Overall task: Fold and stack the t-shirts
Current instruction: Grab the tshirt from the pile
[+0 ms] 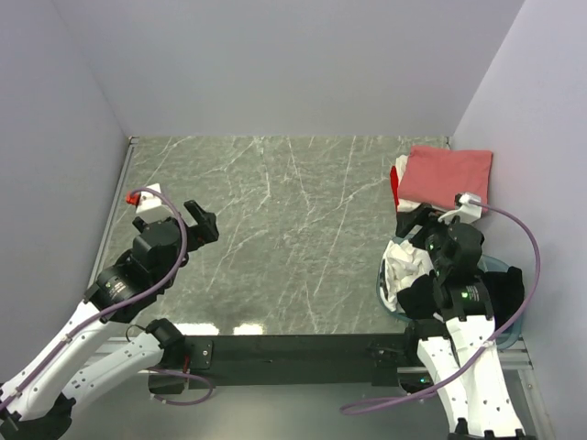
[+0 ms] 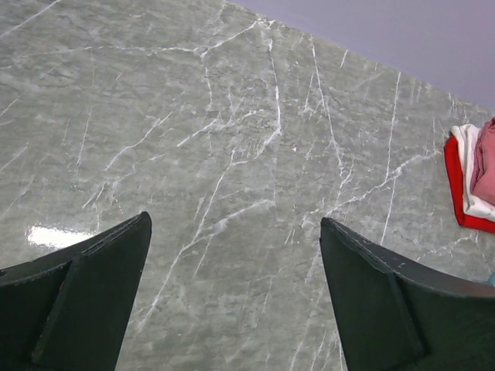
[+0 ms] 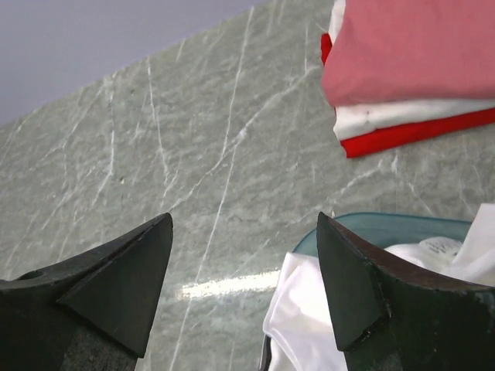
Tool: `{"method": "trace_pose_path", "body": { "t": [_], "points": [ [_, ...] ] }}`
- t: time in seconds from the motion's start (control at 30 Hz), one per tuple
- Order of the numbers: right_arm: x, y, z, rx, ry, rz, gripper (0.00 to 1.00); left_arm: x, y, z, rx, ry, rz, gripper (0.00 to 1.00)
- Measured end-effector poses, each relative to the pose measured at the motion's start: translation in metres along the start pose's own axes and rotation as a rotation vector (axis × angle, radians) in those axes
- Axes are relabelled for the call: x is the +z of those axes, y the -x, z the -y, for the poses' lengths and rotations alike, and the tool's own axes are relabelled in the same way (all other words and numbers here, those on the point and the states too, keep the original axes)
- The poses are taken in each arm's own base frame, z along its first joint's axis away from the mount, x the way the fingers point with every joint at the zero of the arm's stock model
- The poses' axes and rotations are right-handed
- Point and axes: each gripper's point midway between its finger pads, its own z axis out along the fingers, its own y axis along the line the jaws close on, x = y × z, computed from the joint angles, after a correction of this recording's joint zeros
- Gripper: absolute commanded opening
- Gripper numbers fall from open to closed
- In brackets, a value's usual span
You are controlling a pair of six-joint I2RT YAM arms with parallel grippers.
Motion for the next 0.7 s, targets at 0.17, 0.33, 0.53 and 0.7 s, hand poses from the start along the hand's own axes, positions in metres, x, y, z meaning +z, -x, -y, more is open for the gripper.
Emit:
{"method": "trace_pose_path", "body": {
  "t": [0.17, 0.33, 0.53, 0.7],
  "points": [
    [-0.004, 0.010, -0.007, 0.011, -0.004, -0.041, 0.82, 0.002, -0.002, 0.000, 0.005, 0.005, -0.005, 0.97],
    [-0.008, 0.015, -0.011, 0.019, -0.032, -0.114, 0.90, 0.011, -0.013, -0.002, 0.029, 0.046, -0.041, 0.97],
    [0.002, -0.013, 0.000, 0.009, -0.124, -0.310, 0.92, 0.015, -0.021, -0.003, 0.054, 0.066, -0.069, 0.98],
    [-0.006, -0.054, 0.007, -0.041, -0.203, -0.474, 0.94, 0.013, -0.018, -0.003, 0.047, 0.061, -0.062, 0.98]
  ]
}}
